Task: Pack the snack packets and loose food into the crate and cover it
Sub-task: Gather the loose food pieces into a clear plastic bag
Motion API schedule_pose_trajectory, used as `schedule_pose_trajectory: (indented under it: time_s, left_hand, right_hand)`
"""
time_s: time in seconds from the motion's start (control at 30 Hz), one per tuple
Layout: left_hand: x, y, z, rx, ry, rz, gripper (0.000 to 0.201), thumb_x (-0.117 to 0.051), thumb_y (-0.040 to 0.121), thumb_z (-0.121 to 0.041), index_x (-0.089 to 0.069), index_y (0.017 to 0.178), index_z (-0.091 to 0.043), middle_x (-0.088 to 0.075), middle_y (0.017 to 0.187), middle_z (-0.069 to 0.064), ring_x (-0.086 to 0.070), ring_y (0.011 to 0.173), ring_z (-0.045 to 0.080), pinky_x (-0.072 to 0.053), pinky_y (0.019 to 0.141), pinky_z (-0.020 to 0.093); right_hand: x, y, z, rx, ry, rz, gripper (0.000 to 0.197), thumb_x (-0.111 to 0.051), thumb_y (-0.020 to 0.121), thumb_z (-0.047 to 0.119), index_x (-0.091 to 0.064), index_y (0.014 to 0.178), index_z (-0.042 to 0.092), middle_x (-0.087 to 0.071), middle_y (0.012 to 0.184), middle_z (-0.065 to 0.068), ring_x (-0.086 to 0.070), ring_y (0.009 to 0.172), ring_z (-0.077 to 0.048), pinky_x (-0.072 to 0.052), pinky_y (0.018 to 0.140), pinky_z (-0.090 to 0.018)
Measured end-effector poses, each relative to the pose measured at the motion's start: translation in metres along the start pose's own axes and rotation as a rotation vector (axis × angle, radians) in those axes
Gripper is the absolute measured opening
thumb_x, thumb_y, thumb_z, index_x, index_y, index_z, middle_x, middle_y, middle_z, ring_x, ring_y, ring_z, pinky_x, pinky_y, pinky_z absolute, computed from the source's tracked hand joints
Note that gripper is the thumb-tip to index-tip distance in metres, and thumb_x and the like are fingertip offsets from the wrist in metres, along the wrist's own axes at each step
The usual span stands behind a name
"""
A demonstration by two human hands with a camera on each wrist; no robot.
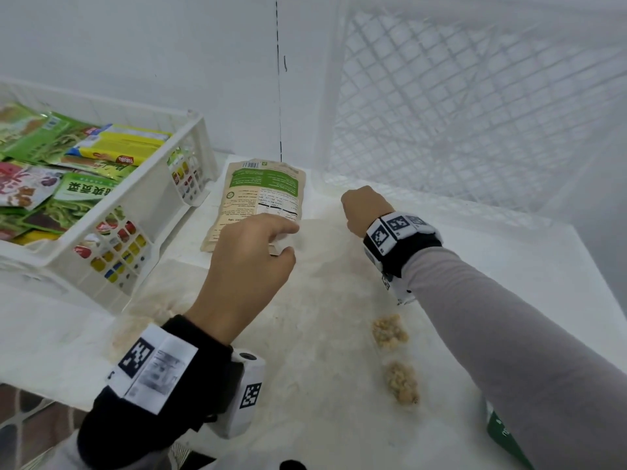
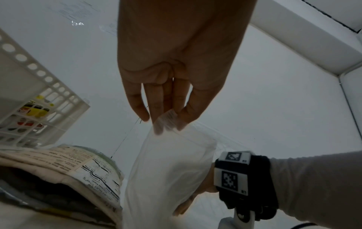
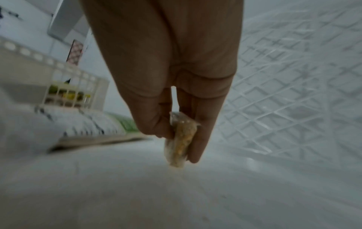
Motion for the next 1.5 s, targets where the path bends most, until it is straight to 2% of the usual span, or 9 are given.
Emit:
schedule_pose_trajectory:
  time_s: [0.27, 0.4, 0.57, 0.77, 0.9, 1.03, 1.13, 1.27, 1.5]
  left_hand:
    - [-0.001, -0.003, 0.004, 0.023, 0.015, -0.005, 0.038, -0.061, 0.077, 0.006, -0.069, 0.110, -0.011, -0.067, 0.113, 0.004, -0.060, 0.108, 0.020, -0.046, 0.098, 0.031]
    - [-0.003, -0.005, -0.004, -0.026, 0.030, 0.000, 0.037, -0.060, 0.075, 0.007, -0.070, 0.107, -0.009, -0.069, 0.109, 0.003, -0.063, 0.103, 0.019, -0.048, 0.094, 0.030]
    - [-0.007, -0.015, -0.019, -0.047, -0.081, 0.047, 0.047, -0.058, 0.073, 0.011, -0.068, 0.113, -0.011, -0.063, 0.109, -0.008, -0.061, 0.102, 0.006, -0.039, 0.087, -0.001]
    - [-0.022, -0.029, -0.041, -0.131, -0.169, 0.132, 0.035, -0.055, 0.070, 0.002, -0.073, 0.097, -0.010, -0.073, 0.097, 0.002, -0.067, 0.089, 0.015, -0.054, 0.083, 0.030]
    - [-0.028, -0.032, -0.045, -0.138, -0.159, 0.154, 0.036, -0.054, 0.069, -0.003, -0.073, 0.099, -0.009, -0.072, 0.100, 0.003, -0.066, 0.090, 0.010, -0.052, 0.085, 0.026]
    - [-0.030, -0.030, -0.032, 0.003, -0.234, 0.172, 0.043, -0.057, 0.077, 0.007, -0.066, 0.115, -0.012, -0.067, 0.108, -0.005, -0.062, 0.097, -0.007, -0.044, 0.083, 0.003]
    - [-0.033, -0.032, -0.029, 0.068, -0.359, 0.221, 0.040, -0.059, 0.080, 0.007, -0.066, 0.115, -0.012, -0.068, 0.105, -0.007, -0.058, 0.096, -0.016, -0.041, 0.074, -0.003]
    - [-0.039, -0.034, -0.033, 0.052, -0.368, 0.246, 0.039, -0.059, 0.081, 0.006, -0.066, 0.115, -0.011, -0.065, 0.105, -0.010, -0.057, 0.095, -0.017, -0.039, 0.072, -0.005]
    - [-0.043, -0.036, -0.037, 0.051, -0.332, 0.298, 0.040, -0.061, 0.081, 0.004, -0.066, 0.116, -0.014, -0.065, 0.109, -0.010, -0.060, 0.098, -0.010, -0.043, 0.085, 0.002]
  right_hand:
    - [0.088, -0.120, 0.011, 0.189, 1.166, -0.703, 0.015, -0.067, 0.079, 0.007, -0.062, 0.087, 0.018, -0.070, 0.083, 0.008, -0.067, 0.081, -0.004, -0.048, 0.071, -0.014]
    - [0.080, -0.165, 0.044, 0.336, 1.032, -0.590, 0.015, -0.070, 0.076, -0.002, -0.070, 0.085, 0.011, -0.070, 0.081, 0.000, -0.067, 0.080, -0.014, -0.057, 0.075, -0.035]
    - [0.065, -0.176, 0.050, 0.305, 0.557, -0.641, 0.012, -0.062, 0.077, -0.006, -0.071, 0.077, 0.003, -0.070, 0.072, -0.006, -0.064, 0.072, -0.026, -0.051, 0.064, -0.041]
    - [0.050, -0.177, 0.057, 0.253, 0.068, -0.368, 0.025, -0.046, 0.082, -0.001, -0.063, 0.087, 0.016, -0.064, 0.087, 0.000, -0.052, 0.089, -0.020, -0.042, 0.067, -0.030]
    - [0.051, -0.190, 0.045, 0.293, 0.316, -0.281, 0.034, -0.052, 0.085, 0.000, -0.066, 0.110, 0.018, -0.068, 0.107, 0.000, -0.061, 0.101, -0.019, -0.048, 0.082, -0.029]
    - [0.068, -0.224, 0.002, 0.231, 0.761, -0.540, 0.032, -0.061, 0.086, 0.006, -0.066, 0.115, 0.018, -0.067, 0.115, 0.006, -0.063, 0.103, -0.007, -0.050, 0.090, -0.025]
    - [0.043, -0.241, -0.021, 0.037, 0.665, -0.302, 0.033, -0.058, 0.091, 0.016, -0.060, 0.120, 0.033, -0.058, 0.115, 0.023, -0.054, 0.112, -0.002, -0.041, 0.100, -0.023]
    - [-0.023, -0.253, -0.009, -0.011, 0.287, 0.222, 0.048, -0.055, 0.091, 0.023, -0.043, 0.136, 0.034, -0.045, 0.137, 0.002, -0.043, 0.127, -0.019, -0.031, 0.105, -0.026]
    - [-0.058, -0.250, 0.003, -0.054, 0.221, 0.205, 0.040, -0.059, 0.083, 0.017, -0.046, 0.120, 0.025, -0.038, 0.117, -0.006, -0.039, 0.097, -0.022, -0.037, 0.078, -0.029]
Point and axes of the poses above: each hand's wrist, its own y-axis towards the middle knuckle, its own x-axis out of the back of the hand, z = x × y, the point moved 5 cm from there along y, towards the middle knuckle
